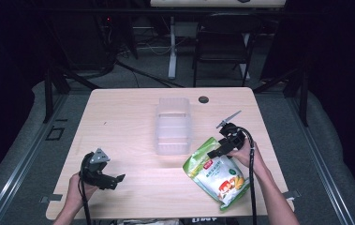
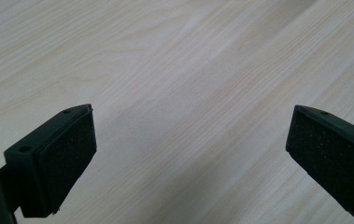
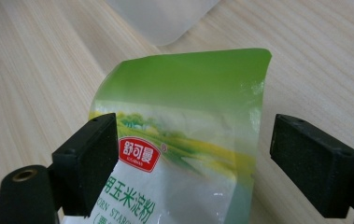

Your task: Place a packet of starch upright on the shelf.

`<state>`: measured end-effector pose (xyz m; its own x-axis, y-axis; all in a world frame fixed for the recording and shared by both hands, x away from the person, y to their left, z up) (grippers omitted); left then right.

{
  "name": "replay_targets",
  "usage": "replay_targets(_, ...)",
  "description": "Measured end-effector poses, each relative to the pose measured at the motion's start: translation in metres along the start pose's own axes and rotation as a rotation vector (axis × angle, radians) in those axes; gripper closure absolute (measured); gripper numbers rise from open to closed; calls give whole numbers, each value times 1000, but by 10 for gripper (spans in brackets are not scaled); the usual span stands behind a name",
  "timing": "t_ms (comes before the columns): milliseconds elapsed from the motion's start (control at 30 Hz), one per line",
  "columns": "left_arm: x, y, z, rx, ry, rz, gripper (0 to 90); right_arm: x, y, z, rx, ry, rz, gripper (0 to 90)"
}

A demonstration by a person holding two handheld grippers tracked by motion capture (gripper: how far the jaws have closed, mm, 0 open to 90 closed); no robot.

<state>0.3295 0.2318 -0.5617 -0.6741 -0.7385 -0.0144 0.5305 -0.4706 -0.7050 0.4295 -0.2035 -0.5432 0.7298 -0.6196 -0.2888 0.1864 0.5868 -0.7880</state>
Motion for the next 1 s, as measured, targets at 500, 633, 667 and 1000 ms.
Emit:
replay_targets(500,1,1,0,-7,5,-3,21,-2,10,-1,-65,-19,19,544)
replay_targets(633,0,0,0,-8,7,0,22,-2,9,-2,-73,-19,17,627)
replay_targets(667,0,0,0,-8,6,-1,22,-3,9,-3,-43,3,12,667)
replay_targets(1000,0,0,0,-11,7,-3,23,-3,-5,-10,-39,-4,-19,864)
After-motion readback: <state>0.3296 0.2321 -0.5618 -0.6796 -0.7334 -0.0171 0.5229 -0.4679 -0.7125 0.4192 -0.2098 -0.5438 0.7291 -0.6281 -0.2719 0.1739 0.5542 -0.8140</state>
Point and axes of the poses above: each handheld gripper's, and its own axes: y roughly forward along the jaws, z roughly out of its top, x roughly to its right, the point moved 3 cm from there along y, roughly forward along the jaws, and after that the axes turned 5 degrees about x, right-handed, at the moved point
